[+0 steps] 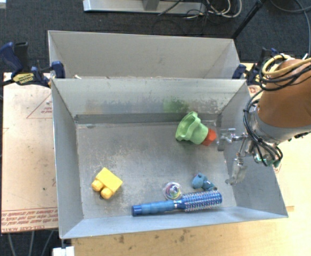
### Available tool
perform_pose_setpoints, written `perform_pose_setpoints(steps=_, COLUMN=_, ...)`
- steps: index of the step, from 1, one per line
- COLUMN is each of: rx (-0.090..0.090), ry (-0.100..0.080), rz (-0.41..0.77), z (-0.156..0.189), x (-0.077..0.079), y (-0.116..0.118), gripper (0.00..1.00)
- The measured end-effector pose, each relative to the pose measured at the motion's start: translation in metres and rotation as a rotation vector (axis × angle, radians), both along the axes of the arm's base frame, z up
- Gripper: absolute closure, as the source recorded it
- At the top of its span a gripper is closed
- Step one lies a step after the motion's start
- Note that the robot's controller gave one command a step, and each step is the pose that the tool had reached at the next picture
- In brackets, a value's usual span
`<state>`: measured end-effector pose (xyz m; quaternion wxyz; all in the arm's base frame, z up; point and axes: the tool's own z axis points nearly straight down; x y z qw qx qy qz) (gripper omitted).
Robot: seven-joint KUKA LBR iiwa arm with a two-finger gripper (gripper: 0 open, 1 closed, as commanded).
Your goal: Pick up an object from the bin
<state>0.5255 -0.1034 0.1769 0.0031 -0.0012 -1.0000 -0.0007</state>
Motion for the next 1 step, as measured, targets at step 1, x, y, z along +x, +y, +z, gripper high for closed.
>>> perform_pose_setpoints(steps=1, rx=-0.001, ry=-0.012, rz=0.137, z=-0.1052, x=-0.0358, y=0.0533, gripper=0.00)
